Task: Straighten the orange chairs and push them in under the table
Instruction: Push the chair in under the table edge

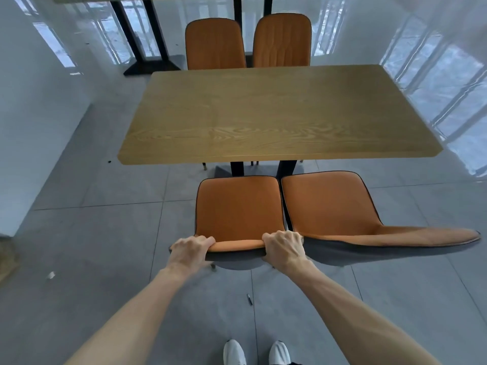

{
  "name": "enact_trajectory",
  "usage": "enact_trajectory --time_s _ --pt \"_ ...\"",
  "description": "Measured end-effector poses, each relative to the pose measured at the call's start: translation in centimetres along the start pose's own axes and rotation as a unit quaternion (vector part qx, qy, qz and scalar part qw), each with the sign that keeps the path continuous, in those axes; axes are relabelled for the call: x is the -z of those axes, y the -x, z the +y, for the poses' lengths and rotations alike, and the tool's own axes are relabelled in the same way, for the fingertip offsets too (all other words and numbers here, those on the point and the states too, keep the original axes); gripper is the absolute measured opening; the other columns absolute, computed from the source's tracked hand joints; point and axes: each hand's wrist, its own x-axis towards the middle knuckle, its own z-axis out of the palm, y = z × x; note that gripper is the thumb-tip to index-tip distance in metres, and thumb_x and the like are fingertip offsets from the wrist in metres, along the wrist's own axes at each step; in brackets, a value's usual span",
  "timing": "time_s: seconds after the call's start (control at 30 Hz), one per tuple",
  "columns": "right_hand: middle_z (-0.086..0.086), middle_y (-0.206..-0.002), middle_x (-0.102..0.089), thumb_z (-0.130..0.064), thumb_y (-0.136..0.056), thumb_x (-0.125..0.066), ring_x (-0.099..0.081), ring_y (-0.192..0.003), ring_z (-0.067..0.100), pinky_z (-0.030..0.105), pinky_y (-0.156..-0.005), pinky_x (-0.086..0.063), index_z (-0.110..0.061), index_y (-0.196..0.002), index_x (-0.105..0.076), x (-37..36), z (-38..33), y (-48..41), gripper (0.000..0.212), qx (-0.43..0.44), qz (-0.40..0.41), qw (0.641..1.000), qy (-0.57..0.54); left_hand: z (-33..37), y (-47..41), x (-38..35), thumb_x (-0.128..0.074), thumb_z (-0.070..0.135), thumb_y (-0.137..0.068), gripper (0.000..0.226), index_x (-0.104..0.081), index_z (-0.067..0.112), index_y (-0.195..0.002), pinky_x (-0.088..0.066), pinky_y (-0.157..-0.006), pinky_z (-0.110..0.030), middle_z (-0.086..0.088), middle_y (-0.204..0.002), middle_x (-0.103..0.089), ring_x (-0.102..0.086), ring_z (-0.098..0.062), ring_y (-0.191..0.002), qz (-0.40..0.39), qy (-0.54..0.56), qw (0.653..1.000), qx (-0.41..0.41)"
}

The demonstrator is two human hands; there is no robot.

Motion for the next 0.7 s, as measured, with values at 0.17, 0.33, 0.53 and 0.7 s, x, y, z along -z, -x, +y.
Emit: enact_trajectory --time_s 0.17,0.33,0.53,0.7 --pt "0.006 -0.092 -0.069 -0.028 -0.083 -0.062 -0.064 -0.081 0.029 0.034 -0.065 -0.039 -0.010 -0.091 -0.060 0.0 1.2 -0.2 0.020 0.042 -0.003 0.999 -0.034 0.7 0.0 0.3 -0.077 0.040 -0.071 0.033 -0.061 0.025 -0.095 -0.057 -0.064 -0.042 0.000 -0.080 -0.069 -0.066 -0.026 -0.069 -0.011 0.022 0.999 0.025" --pt "0.005 -0.089 -0.068 -0.031 -0.078 -0.069 -0.063 -0.080 0.029 0.036 -0.070 -0.048 -0.010 -0.089 -0.059 -0.7 2.2 0.4 0.025 0.036 0.005 0.998 -0.051 2.0 0.5 -0.6 -0.079 0.042 -0.069 0.038 -0.062 0.024 -0.098 -0.058 -0.065 -0.041 0.000 -0.081 -0.070 -0.067 -0.025 -0.069 -0.003 0.009 1.000 0.017" --pt "0.004 -0.096 -0.065 -0.030 -0.078 -0.069 -0.059 -0.088 0.026 0.036 -0.082 -0.043 -0.013 -0.099 -0.058 -1.2 1.5 1.0 0.030 0.011 0.024 0.999 -0.032 2.4 0.9 -0.3 -0.075 0.046 -0.074 0.043 -0.058 0.024 -0.108 -0.057 -0.074 -0.038 0.001 -0.093 -0.069 -0.066 -0.019 -0.079 -0.023 0.010 0.999 0.025" --pt "0.004 -0.109 -0.060 -0.024 -0.081 -0.063 -0.054 -0.101 0.026 0.039 -0.092 -0.041 -0.019 -0.112 -0.052 -0.3 1.7 2.1 0.034 -0.003 -0.015 0.999 -0.042 3.6 0.2 2.5 -0.063 0.048 -0.081 0.046 -0.048 0.022 -0.116 -0.050 -0.086 -0.038 0.000 -0.106 -0.063 -0.060 -0.021 -0.096 -0.116 0.020 0.993 -0.014"
